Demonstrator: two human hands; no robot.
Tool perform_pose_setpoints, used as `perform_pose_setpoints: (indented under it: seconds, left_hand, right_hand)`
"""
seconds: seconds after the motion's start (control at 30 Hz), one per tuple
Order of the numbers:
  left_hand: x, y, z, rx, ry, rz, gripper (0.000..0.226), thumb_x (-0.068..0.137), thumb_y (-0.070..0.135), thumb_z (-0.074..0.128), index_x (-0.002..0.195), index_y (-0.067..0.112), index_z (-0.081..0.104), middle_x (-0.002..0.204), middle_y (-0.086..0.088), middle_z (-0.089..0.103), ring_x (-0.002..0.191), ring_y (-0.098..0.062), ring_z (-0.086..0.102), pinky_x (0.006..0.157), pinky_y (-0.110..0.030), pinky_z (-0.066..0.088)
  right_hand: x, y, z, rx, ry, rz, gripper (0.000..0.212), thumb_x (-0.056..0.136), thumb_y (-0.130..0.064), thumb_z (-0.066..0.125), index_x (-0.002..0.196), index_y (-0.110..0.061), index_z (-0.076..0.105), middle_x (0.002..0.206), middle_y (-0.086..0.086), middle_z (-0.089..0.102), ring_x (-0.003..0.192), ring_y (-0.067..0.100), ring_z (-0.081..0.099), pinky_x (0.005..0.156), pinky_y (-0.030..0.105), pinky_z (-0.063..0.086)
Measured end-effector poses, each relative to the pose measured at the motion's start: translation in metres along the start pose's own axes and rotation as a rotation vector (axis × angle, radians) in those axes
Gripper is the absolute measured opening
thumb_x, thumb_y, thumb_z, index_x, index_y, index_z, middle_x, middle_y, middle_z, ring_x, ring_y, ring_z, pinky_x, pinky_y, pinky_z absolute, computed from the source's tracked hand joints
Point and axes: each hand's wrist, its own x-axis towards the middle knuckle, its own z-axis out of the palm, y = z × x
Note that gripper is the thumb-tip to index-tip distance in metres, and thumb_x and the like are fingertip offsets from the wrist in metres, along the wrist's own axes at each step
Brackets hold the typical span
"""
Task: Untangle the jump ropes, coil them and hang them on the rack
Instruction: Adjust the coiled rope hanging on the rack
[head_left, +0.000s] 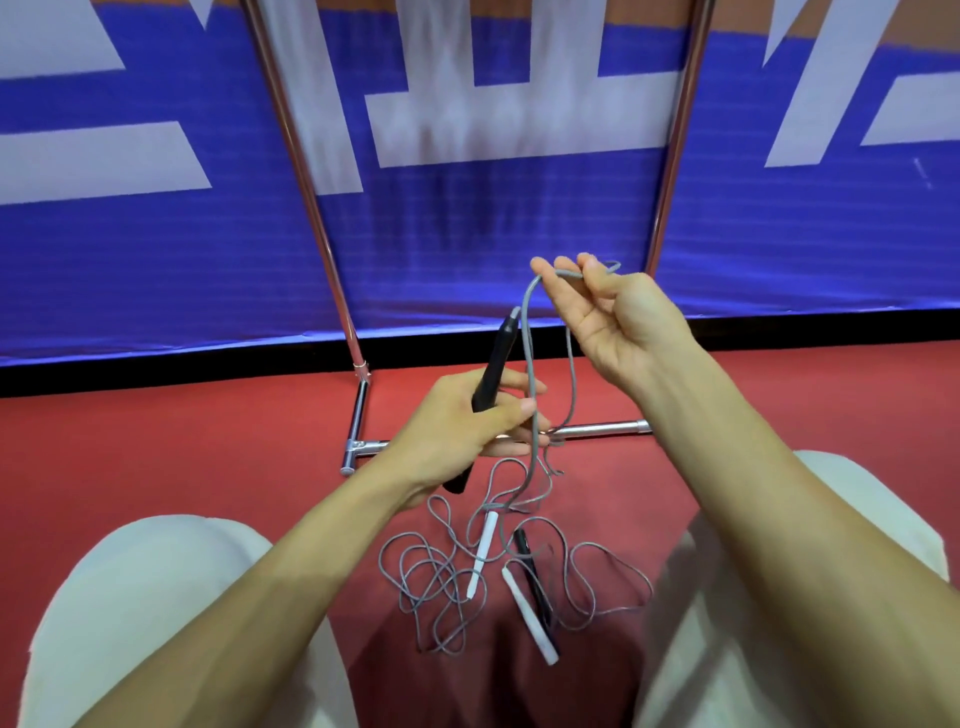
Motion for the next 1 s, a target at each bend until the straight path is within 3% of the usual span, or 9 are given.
perform_pose_setpoints:
  seconds: [0.1,0.27,0.33,0.4,0.5,0.63,0.77,0.87,1.0]
  left_hand:
    - [-0.001,0.003,0.001,-0.088,0.103,0.029,0.012,0.097,0.005,0.055,0.100,0.010,0.065,0.080,-0.008,0.074,0.080,-0.027,0.074,0.073,-0.033,0.061]
    - [0.001,0.017,-0.008,-0.406,0.333,0.135,0.010,0.099,0.004,0.051,0.099,0.007,0.060,0.082,-0.011,0.074,0.081,-0.028,0.074,0.069,-0.032,0.061]
    - [0.003,0.024,-0.017,-0.577,0.408,0.149,0.008,0.099,0.003,0.049,0.099,0.006,0.056,0.082,-0.011,0.074,0.081,-0.027,0.074,0.069,-0.032,0.061]
    - [0.003,0.029,-0.025,-0.744,0.461,0.162,0.006,0.100,0.002,0.048,0.099,0.004,0.054,0.083,-0.013,0.073,0.081,-0.027,0.074,0.069,-0.032,0.061]
    - [0.002,0.032,-0.039,-0.921,0.492,0.183,0.006,0.100,0.002,0.047,0.104,0.002,0.051,0.092,-0.016,0.072,0.084,-0.029,0.074,0.071,-0.034,0.061]
    - [-0.001,0.034,-0.048,-1.071,0.483,0.167,0.007,0.099,0.001,0.048,0.097,0.001,0.055,0.094,-0.016,0.074,0.089,-0.030,0.074,0.078,-0.036,0.061]
    - [-0.001,0.033,-0.047,-1.063,0.501,0.169,0.013,0.099,0.005,0.050,0.089,0.001,0.057,0.094,-0.017,0.074,0.090,-0.028,0.073,0.078,-0.035,0.061]
    - [0.002,0.029,-0.049,-0.862,0.524,0.152,0.010,0.100,0.006,0.048,0.106,0.002,0.056,0.105,-0.020,0.071,0.094,-0.027,0.073,0.079,-0.033,0.060]
    - [0.004,0.020,-0.040,-0.432,0.450,0.019,0.015,0.096,0.003,0.053,0.106,0.009,0.062,0.107,-0.013,0.072,0.099,-0.021,0.071,0.087,-0.032,0.057]
  right_hand:
    - [0.002,0.002,-0.005,-0.152,-0.003,-0.022,0.010,0.097,0.000,0.047,0.090,0.004,0.053,0.095,0.027,0.062,0.077,0.036,0.070,0.072,0.039,0.060]
    - [0.005,0.014,-0.012,-0.589,-0.044,-0.025,0.015,0.099,-0.013,0.049,0.093,-0.002,0.058,0.094,0.017,0.067,0.078,0.029,0.071,0.070,0.032,0.060]
    - [0.003,0.023,-0.012,-0.891,-0.098,-0.010,0.011,0.097,-0.006,0.047,0.095,-0.006,0.059,0.095,0.015,0.068,0.077,0.026,0.070,0.070,0.031,0.058]
    - [0.002,0.032,-0.013,-1.134,-0.188,0.056,0.024,0.092,0.008,0.042,0.098,-0.007,0.059,0.095,0.015,0.068,0.075,0.022,0.067,0.072,0.029,0.056]
    - [-0.002,0.045,-0.016,-1.336,-0.426,0.251,0.033,0.088,0.014,0.040,0.098,-0.008,0.063,0.099,0.010,0.067,0.085,0.021,0.064,0.081,0.031,0.052]
    - [-0.010,0.061,-0.018,-1.409,-0.499,0.365,0.011,0.097,-0.008,0.050,0.090,-0.011,0.059,0.094,0.009,0.065,0.077,0.025,0.064,0.069,0.029,0.058]
    - [-0.001,0.063,-0.021,-1.440,-0.287,0.109,0.016,0.097,-0.007,0.051,0.082,-0.009,0.055,0.079,0.012,0.069,0.061,0.031,0.067,0.067,0.039,0.060]
    - [0.002,0.054,-0.017,-1.263,-0.173,-0.044,0.015,0.096,-0.008,0.053,0.082,-0.009,0.055,0.078,0.014,0.070,0.055,0.030,0.067,0.062,0.037,0.061]
    - [0.000,0.038,-0.008,-0.920,-0.083,-0.166,0.013,0.097,-0.004,0.050,0.084,-0.006,0.054,0.071,0.012,0.066,0.048,0.021,0.066,0.051,0.026,0.057]
